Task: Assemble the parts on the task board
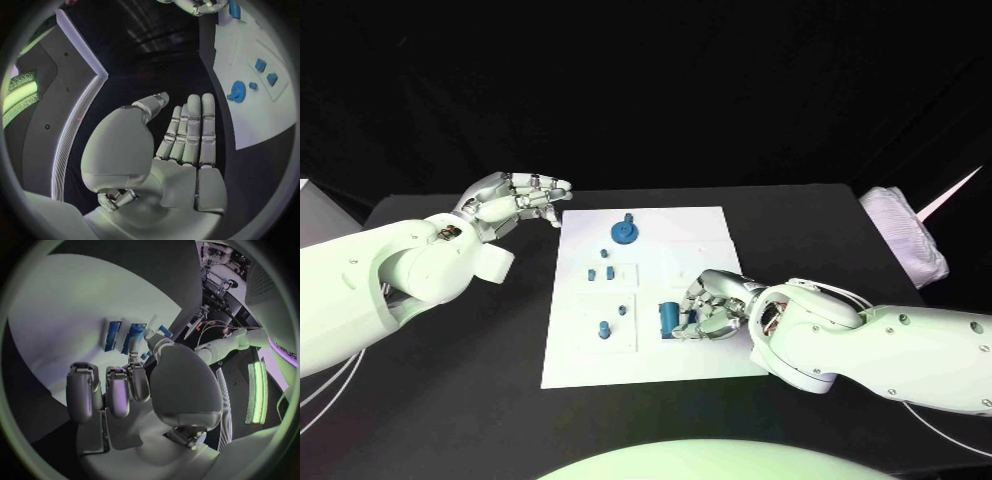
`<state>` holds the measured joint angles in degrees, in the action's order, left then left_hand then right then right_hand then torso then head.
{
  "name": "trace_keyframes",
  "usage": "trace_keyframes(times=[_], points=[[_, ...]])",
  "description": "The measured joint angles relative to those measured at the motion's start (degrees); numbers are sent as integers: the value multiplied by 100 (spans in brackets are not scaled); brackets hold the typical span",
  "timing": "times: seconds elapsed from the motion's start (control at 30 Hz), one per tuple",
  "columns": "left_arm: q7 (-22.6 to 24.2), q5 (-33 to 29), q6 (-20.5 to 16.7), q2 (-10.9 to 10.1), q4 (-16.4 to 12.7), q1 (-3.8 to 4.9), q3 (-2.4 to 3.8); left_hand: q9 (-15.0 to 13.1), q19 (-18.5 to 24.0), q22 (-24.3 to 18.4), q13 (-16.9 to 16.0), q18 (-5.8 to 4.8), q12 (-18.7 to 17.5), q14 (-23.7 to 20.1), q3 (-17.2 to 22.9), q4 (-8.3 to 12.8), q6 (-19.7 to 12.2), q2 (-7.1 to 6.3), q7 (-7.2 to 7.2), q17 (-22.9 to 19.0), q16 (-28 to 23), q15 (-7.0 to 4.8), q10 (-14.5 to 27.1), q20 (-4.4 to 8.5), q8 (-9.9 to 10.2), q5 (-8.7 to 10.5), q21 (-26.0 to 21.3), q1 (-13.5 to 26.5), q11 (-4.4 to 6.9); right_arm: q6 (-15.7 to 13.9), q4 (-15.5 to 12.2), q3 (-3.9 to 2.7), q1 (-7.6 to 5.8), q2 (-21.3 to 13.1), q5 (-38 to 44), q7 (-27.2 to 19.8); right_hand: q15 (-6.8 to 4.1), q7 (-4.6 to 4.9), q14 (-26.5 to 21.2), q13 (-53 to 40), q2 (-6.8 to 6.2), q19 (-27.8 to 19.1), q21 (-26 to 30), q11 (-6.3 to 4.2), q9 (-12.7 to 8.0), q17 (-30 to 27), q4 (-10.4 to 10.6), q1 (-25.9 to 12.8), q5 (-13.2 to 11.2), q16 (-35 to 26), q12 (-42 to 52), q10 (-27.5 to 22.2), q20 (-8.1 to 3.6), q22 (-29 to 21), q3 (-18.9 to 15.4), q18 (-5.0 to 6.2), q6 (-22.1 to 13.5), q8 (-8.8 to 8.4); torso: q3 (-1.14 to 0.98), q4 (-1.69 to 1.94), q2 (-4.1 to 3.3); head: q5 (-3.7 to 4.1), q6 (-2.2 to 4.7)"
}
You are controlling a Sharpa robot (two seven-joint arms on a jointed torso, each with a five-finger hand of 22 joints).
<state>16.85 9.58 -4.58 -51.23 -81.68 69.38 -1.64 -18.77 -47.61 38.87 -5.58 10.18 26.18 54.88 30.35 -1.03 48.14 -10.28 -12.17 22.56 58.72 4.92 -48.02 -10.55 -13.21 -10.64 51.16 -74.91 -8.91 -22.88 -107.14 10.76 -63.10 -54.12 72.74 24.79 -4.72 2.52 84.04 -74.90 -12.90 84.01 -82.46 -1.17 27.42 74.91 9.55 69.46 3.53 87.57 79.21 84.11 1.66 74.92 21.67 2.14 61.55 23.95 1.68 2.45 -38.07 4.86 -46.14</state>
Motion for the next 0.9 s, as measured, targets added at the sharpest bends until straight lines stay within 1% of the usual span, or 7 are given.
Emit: trace_keyframes(times=[0.3,0.43,0.5,0.53,0.63,0.77,0.9], points=[[0,0,1,-10,-15,0,0,0,0,0,0,-1,0,0,0,0,0,0,0,0,0,0,0,0,0,0,0,0,0,5,105,-1,7,129,251,191,0,-20,0,0,0,0,-2,-17,0,0,0,0,0,0,33,-18,0,0,0,0,20,23,-1,3,-5,-17,-14],[-1,0,3,-18,-20,0,0,0,-21,-11,7,0,0,0,24,-24,0,0,0,-1,0,0,0,21,0,0,0,0,0,32,132,-8,18,168,339,242,-2,-39,-3,0,42,-1,-26,-31,0,0,0,52,-1,0,36,-3,-1,-1,1,0,39,23,-1,3,-5,-26,-29],[-2,0,4,-23,-21,0,0,0,-21,-12,7,0,0,-13,24,-24,0,0,0,-1,0,-13,0,21,0,0,0,0,0,48,134,-15,22,186,392,260,-23,-40,-18,0,6,0,-40,-37,1,0,-53,141,-4,0,36,3,-42,-1,15,0,40,23,-1,2,-5,-31,-41],[-2,0,4,-24,-22,0,0,0,-21,-12,7,0,0,-21,24,-24,0,0,0,-1,0,-21,0,21,0,0,0,0,0,52,134,-18,23,193,418,265,-41,-41,0,0,1,0,-40,-37,4,0,-79,175,-10,0,36,3,-43,-1,18,0,41,24,-1,2,-5,-32,-43],[-4,0,5,-27,-24,0,0,0,-21,-12,7,0,0,-21,24,-24,0,0,0,-1,0,-21,0,21,0,0,0,0,0,55,134,-26,32,212,527,285,-41,-45,0,0,-11,0,-40,-57,6,-1,-116,247,-23,0,49,-18,-43,-1,55,0,45,26,-1,0,-2,-36,-48],[-5,0,8,-27,-27,0,0,0,-21,-12,7,0,0,-21,24,-24,0,0,0,-1,0,-21,0,21,0,0,0,0,0,25,124,-27,46,228,693,312,-41,-45,0,0,9,0,-40,-57,-8,0,-135,295,-28,0,60,-18,-43,-2,73,0,46,34,-1,-3,-1,-37,-51],[-5,0,9,-28,-28,0,0,0,-21,-12,7,0,0,-21,24,-24,0,0,0,1,0,-21,0,21,0,0,0,0,0,-30,114,-27,59,236,820,331,-41,-45,0,0,24,0,-40,-57,-30,-1,-130,310,17,0,59,-18,-43,-2,90,0,46,44,-1,-3,1,-37,-48]])
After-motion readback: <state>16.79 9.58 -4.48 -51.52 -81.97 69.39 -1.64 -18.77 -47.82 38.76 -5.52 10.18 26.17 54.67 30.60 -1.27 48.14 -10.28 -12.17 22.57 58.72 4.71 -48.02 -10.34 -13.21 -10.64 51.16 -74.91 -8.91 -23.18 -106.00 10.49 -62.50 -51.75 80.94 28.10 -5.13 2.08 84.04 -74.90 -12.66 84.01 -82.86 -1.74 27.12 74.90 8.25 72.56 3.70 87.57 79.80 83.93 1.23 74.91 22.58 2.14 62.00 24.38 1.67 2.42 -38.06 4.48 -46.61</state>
